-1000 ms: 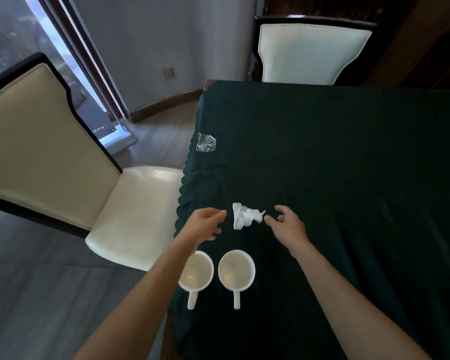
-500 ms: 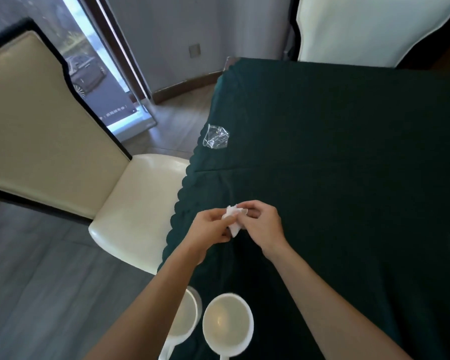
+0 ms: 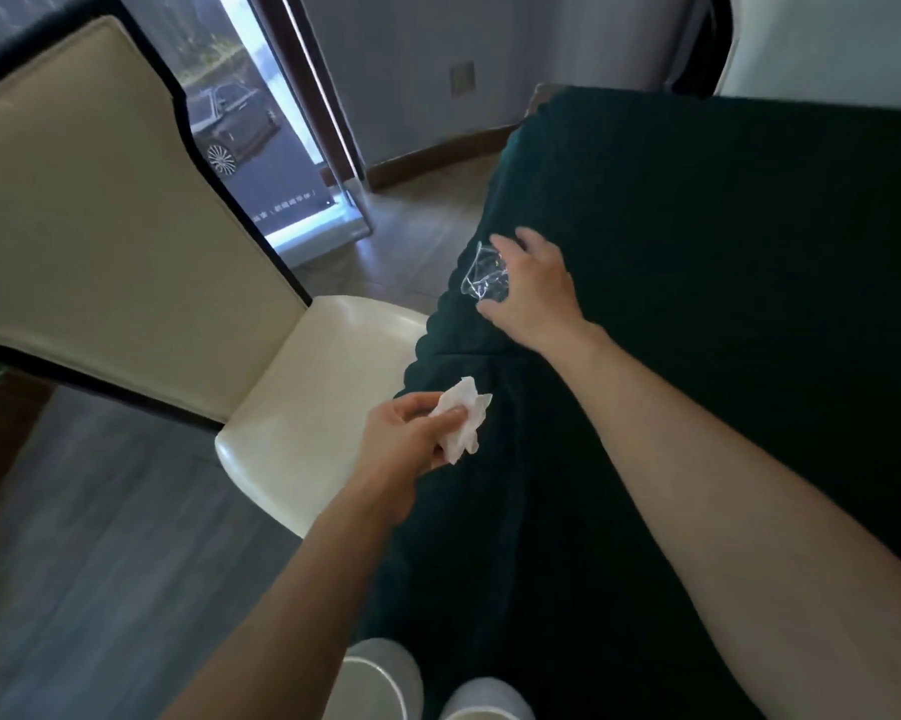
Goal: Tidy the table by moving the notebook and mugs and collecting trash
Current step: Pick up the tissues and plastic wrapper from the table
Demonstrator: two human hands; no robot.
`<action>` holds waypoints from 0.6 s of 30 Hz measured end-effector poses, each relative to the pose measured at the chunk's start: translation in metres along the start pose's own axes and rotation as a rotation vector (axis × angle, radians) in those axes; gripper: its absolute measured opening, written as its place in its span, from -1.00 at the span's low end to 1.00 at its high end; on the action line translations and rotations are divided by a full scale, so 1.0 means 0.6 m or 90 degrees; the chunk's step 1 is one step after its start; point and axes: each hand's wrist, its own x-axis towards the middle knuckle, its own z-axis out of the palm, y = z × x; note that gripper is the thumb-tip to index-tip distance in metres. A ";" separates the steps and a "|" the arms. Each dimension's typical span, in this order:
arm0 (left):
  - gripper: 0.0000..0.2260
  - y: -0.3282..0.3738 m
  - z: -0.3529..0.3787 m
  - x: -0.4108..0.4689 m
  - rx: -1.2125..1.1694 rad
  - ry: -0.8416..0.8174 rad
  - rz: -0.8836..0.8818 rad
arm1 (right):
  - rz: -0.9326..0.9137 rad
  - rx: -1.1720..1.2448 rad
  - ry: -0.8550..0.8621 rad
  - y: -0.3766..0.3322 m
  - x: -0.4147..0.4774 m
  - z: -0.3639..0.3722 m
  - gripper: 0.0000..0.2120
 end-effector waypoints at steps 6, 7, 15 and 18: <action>-0.84 0.009 -0.026 -0.011 0.014 -0.004 -0.008 | -0.004 -0.112 -0.019 0.005 -0.008 0.032 -0.64; -0.84 0.012 -0.032 -0.015 0.019 -0.002 -0.006 | -0.004 -0.089 -0.007 0.006 -0.023 0.036 -0.69; -0.84 0.062 -0.020 -0.106 -0.016 0.000 0.032 | 0.159 0.594 -0.148 -0.045 -0.221 -0.083 -0.83; -0.88 0.083 0.007 -0.181 -0.045 -0.056 0.074 | 0.115 0.667 -0.126 -0.068 -0.325 -0.153 -0.81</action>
